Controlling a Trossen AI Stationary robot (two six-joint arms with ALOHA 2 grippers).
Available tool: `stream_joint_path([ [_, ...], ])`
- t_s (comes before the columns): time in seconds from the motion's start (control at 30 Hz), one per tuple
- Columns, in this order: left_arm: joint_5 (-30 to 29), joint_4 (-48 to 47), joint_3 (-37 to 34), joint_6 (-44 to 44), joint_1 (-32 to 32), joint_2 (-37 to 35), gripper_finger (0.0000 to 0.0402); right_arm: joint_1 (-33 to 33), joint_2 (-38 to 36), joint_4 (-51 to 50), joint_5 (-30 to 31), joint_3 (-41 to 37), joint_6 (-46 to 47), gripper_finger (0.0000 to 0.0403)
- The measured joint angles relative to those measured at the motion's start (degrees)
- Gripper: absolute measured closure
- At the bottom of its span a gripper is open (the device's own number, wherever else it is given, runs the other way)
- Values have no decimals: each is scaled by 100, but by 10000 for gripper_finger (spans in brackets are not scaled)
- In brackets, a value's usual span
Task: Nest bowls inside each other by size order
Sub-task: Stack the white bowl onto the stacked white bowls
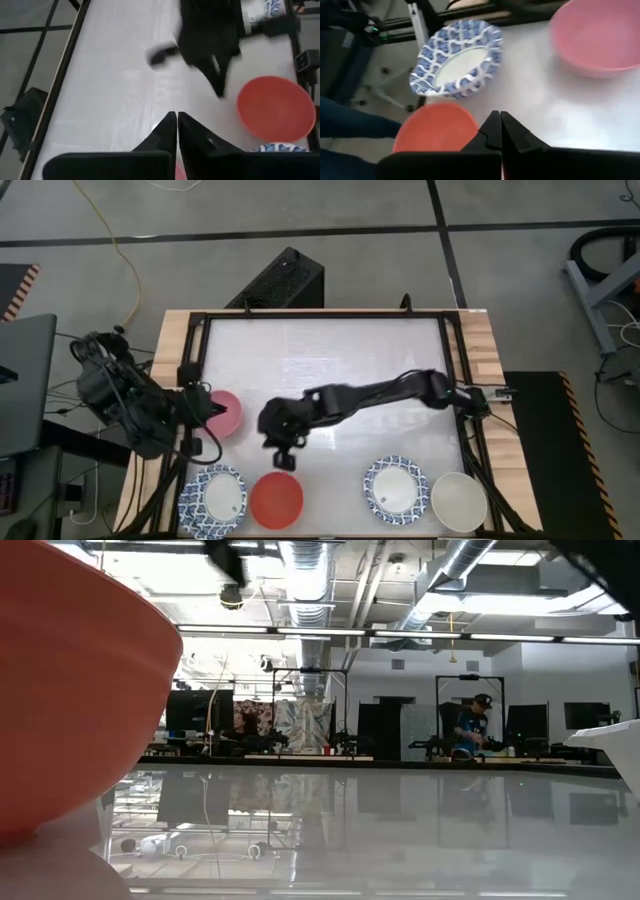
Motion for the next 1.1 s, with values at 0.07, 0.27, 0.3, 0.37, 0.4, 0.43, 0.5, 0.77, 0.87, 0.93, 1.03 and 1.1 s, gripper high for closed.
stream_joint_path([
  [0.07, 5, 192, 0, 94, 0, 20, 398, -1, -414, -412, 390, 0, -250, 396],
  [0.27, 74, 790, -15, 263, 158, 11, 401, -6, -1681, -1227, 1068, 4, -396, 396],
  [0.3, 111, 872, -66, 249, 196, 7, 401, 5, -1878, -1348, 1251, 7, -394, 396],
  [0.37, 240, 1009, -240, 221, 321, 3, 401, 87, -2200, -1646, 1671, 7, -394, 395],
  [0.4, 354, 1137, -378, 221, 373, 3, 401, 133, -2351, -1741, 1907, 7, -394, 395],
  [0.43, 484, 1290, -529, 219, 420, 5, 401, 189, -2502, -1868, 2153, 7, -393, 395],
  [0.5, 722, 1641, -869, 220, 498, 11, 401, 315, -2768, -2108, 2582, 7, -383, 395],
  [0.77, 866, 2147, -2095, -985, 307, -2, 401, 709, -3394, -2714, 3713, 7, -161, 394],
  [0.87, 989, 2634, -2647, -1367, 60, -2, 401, 779, -3417, -2865, 3829, 4, -162, 394],
  [0.93, 1170, 2983, -3062, -1549, -33, -1, 401, 783, -3430, -2998, 3835, 4, -162, 393],
  [1.03, 1227, 3644, -3491, -1775, -125, 0, 401, 786, -3426, -3083, 3817, 4, -162, 393],
  [1.1, 1150, 4010, -3650, -1859, -240, 0, 401, 786, -3420, -3080, 3809, 4, -164, 393],
])
